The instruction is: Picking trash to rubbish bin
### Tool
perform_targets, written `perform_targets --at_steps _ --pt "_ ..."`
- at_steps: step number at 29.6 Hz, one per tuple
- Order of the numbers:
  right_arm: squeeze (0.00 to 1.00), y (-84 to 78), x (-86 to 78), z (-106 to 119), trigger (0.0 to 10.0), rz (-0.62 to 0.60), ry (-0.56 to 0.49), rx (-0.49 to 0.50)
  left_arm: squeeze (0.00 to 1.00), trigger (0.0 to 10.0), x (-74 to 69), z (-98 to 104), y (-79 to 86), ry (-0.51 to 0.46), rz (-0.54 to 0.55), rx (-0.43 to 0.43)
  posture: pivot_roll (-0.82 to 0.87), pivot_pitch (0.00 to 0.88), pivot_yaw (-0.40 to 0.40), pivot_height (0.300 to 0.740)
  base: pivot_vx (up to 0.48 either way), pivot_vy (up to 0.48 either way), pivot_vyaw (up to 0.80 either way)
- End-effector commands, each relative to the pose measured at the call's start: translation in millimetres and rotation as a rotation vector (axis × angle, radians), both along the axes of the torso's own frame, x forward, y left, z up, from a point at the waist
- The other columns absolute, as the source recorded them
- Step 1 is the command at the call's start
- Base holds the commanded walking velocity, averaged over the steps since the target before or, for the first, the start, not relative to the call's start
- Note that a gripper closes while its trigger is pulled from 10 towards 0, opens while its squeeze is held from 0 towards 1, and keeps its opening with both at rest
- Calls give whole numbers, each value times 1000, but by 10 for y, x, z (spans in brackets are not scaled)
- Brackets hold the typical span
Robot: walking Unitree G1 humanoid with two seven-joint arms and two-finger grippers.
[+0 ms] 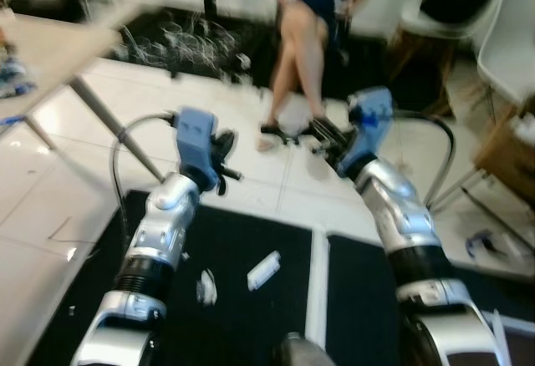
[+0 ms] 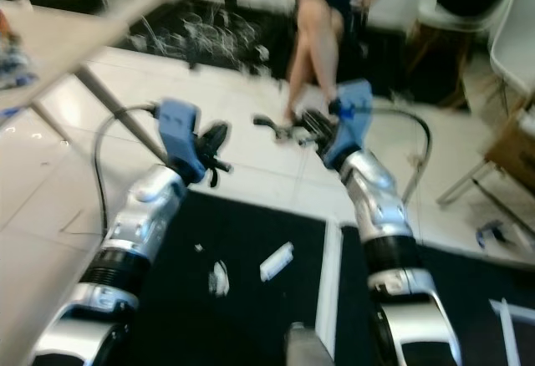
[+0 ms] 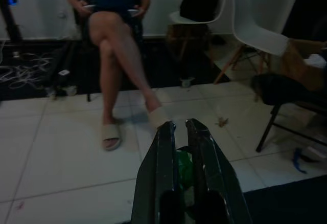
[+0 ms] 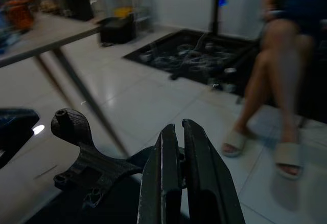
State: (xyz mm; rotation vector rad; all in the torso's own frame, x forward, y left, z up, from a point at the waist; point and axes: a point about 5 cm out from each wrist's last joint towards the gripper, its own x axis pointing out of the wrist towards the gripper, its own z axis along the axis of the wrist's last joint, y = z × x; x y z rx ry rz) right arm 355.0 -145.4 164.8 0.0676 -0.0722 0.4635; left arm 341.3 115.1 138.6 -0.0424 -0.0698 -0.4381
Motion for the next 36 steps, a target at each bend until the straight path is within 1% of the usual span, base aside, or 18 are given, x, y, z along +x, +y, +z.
perform_targets --at_steps 1,36 --pt "0 -36 3 -25 10000 -9 16 -3 0 10000 -8 -24 -35 5 -15 12 -49 0 0 740 0 0 -788" --pt "0 -35 6 -22 10000 -6 19 -3 0 10000 -6 -23 -36 4 -18 12 -50 0 2 740 0 0 -788"
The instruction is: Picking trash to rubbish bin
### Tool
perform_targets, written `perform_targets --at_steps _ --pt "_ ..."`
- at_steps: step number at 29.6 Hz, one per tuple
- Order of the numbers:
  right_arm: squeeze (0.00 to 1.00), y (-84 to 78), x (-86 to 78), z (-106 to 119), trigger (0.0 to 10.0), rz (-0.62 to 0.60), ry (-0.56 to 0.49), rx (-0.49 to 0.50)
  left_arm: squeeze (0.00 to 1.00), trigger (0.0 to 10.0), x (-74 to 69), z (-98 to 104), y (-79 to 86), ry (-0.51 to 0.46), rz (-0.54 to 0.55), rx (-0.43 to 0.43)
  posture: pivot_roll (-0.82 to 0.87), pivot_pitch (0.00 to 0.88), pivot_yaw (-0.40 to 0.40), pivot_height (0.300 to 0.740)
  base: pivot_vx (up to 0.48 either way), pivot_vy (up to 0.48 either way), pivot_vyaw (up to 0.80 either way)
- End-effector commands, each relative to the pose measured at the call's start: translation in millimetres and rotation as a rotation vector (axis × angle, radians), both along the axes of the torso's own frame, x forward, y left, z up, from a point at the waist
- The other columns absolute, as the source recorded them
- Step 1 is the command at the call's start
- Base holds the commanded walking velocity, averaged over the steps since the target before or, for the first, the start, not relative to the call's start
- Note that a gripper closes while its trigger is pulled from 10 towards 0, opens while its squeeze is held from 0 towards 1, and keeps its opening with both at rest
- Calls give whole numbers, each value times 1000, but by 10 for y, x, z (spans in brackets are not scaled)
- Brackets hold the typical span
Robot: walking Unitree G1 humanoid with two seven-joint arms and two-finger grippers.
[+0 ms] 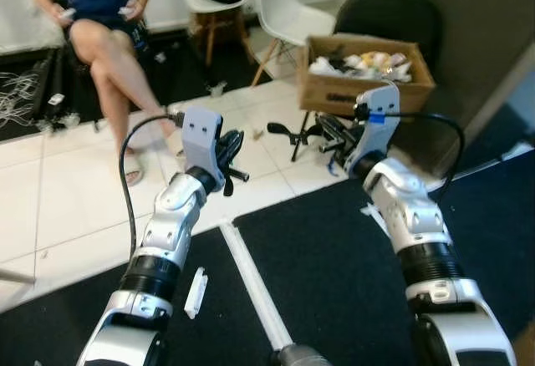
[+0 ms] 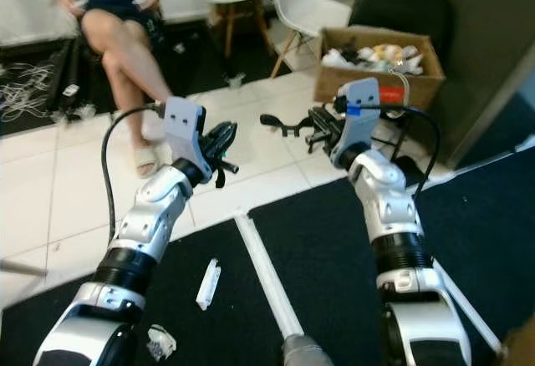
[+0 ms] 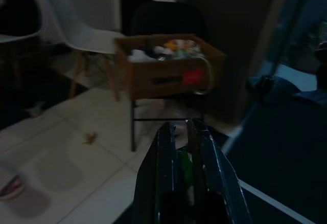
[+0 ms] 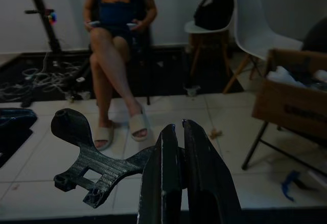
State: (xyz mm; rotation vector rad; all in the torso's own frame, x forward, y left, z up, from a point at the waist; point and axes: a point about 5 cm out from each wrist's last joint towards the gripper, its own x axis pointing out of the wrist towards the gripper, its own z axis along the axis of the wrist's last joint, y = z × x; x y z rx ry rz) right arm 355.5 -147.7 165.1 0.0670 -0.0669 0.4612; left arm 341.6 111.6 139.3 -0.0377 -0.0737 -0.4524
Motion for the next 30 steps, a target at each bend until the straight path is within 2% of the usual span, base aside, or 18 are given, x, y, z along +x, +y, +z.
perform_targets --at_steps 1,30 --pt "0 -12 1 -25 10000 -4 14 -1 0 10000 -9 -31 -1 9 -4 8 -50 0 2 740 0 0 -788" --pt "0 -7 -5 -31 10000 10 13 -3 0 10000 -18 -36 -12 1 -12 13 -50 0 -1 740 0 0 -788"
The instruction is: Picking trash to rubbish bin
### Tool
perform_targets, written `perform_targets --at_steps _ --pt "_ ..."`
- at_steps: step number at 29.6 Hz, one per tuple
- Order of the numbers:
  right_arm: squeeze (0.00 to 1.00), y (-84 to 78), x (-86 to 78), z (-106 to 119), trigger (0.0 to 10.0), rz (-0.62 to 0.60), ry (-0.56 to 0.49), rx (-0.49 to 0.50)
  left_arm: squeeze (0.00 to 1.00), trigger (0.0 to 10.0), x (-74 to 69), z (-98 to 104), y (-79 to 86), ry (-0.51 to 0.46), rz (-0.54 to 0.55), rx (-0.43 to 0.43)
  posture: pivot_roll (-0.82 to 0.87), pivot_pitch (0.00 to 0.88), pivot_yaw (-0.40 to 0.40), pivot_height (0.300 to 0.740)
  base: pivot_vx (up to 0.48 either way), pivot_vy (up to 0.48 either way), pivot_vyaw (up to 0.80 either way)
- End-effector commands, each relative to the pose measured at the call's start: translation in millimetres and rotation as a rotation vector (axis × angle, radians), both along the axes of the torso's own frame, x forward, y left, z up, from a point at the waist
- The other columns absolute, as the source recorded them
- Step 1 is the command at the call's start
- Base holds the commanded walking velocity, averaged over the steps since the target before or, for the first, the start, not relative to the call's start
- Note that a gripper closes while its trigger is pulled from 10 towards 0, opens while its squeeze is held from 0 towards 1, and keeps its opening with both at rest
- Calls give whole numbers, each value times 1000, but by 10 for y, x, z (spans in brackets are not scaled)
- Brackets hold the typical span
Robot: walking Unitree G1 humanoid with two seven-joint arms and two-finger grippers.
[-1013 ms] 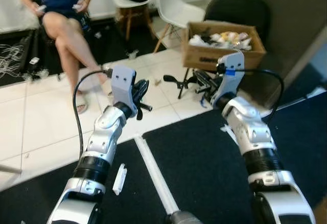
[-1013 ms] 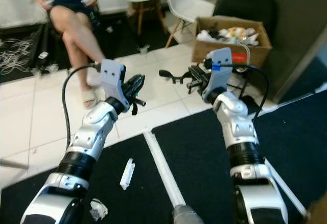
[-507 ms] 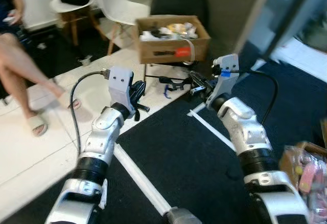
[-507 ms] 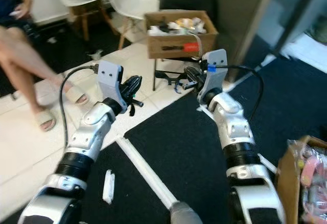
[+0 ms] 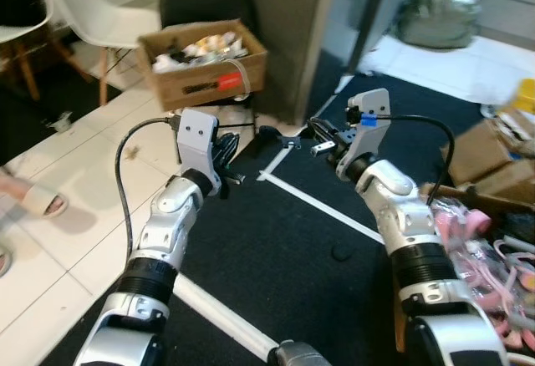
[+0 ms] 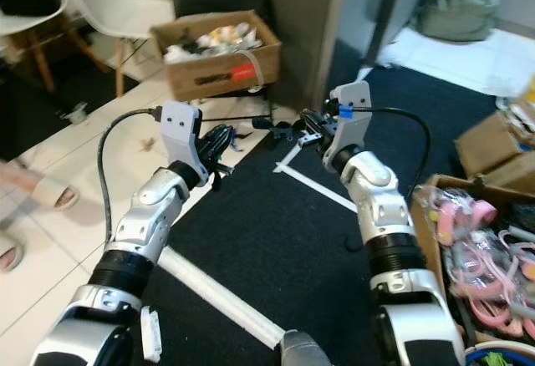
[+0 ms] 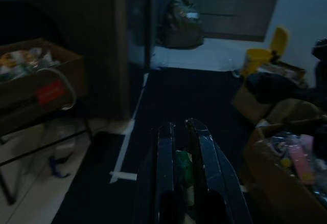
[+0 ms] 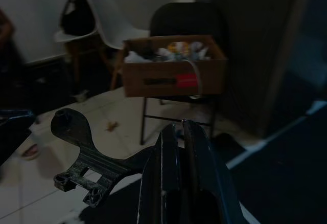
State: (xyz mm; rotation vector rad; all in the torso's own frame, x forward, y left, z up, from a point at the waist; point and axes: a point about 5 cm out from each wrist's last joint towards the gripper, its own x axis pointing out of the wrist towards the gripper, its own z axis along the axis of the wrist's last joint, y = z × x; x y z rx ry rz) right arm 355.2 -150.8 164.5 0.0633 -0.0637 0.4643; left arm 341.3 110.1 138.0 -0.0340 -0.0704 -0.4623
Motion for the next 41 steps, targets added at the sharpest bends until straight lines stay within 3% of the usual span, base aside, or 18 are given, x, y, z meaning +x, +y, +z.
perform_targets --at_steps 1,9,13,41 --pt "0 23 -3 -27 10000 7 11 1 0 10000 -16 -24 2 -1 -3 8 -50 0 -2 740 0 0 -788" --pt "0 19 -4 -31 10000 2 10 5 0 10000 -21 -23 -3 -7 -8 6 -51 0 -2 740 0 0 -789" --pt "0 18 -5 -20 10000 -1 -2 5 0 10000 -28 -16 -1 -9 -18 -7 -51 0 -2 740 0 0 0" --pt "0 11 -4 -1 10000 -5 -13 12 0 10000 -50 9 -9 -29 -41 -3 -54 0 1 740 368 0 0"
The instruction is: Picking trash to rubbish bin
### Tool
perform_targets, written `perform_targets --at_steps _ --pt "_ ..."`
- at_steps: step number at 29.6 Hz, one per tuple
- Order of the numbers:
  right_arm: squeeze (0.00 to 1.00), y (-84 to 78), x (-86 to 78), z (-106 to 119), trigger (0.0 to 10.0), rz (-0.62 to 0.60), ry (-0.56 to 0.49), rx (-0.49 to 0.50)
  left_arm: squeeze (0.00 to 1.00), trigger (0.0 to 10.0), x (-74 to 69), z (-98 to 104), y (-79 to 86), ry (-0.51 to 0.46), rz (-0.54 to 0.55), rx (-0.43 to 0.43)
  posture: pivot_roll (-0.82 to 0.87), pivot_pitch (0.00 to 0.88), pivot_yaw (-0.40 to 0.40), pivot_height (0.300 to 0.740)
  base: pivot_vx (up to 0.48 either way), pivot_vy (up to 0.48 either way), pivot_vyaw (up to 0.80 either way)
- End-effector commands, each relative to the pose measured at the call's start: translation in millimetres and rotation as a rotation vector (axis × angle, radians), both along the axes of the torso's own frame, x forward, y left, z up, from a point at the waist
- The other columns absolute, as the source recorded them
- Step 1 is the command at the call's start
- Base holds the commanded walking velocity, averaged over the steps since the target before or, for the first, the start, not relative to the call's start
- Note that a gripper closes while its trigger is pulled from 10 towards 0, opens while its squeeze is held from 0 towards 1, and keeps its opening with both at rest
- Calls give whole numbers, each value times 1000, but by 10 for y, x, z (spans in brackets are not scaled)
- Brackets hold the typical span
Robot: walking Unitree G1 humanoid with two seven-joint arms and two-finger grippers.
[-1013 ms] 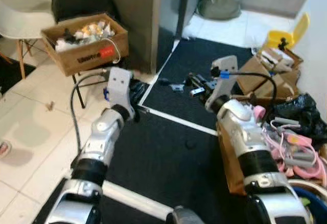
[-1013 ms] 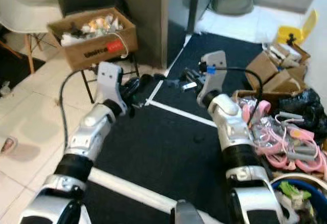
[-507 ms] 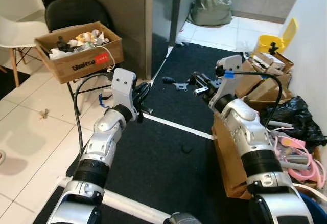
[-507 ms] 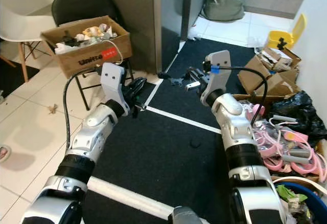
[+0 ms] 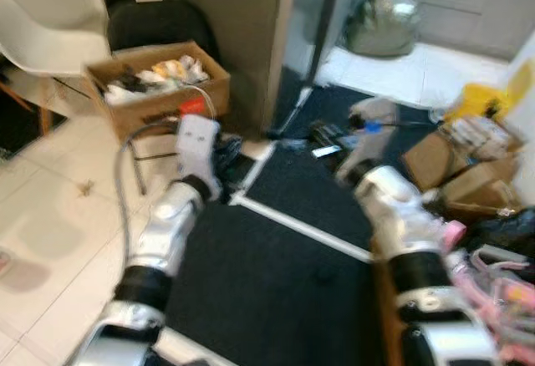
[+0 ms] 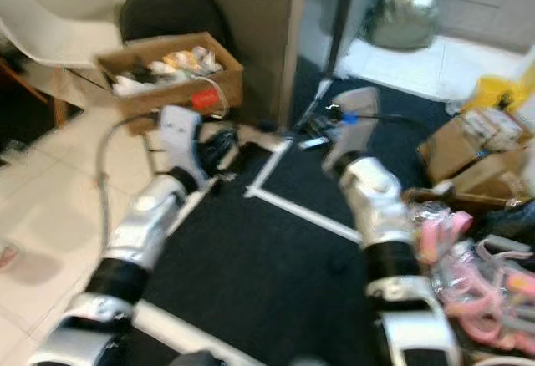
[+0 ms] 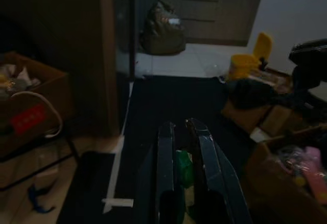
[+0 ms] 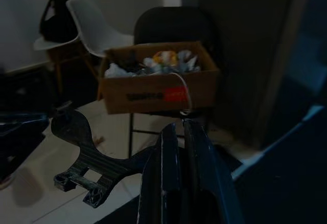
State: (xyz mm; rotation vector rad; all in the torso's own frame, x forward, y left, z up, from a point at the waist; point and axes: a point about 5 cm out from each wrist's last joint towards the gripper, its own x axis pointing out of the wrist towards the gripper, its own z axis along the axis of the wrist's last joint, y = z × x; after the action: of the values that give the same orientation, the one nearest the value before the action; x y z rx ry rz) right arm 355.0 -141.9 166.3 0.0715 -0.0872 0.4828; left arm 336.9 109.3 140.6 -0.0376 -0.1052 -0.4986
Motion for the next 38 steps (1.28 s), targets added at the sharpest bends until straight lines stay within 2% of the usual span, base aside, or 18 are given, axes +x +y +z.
perform_targets --at_steps 1,16,38 --pt "0 -78 -2 -19 10000 -23 9 0 0 10000 -7 -17 -1 5 -5 8 -54 0 1 740 307 0 0" --pt "0 -82 -2 -18 10000 -23 10 3 0 10000 -14 -8 -2 -1 -6 6 -53 0 0 740 366 0 0" --pt "0 -88 -6 -22 10000 -21 11 1 0 10000 16 -11 126 2 60 2 -47 0 -10 740 445 0 0"
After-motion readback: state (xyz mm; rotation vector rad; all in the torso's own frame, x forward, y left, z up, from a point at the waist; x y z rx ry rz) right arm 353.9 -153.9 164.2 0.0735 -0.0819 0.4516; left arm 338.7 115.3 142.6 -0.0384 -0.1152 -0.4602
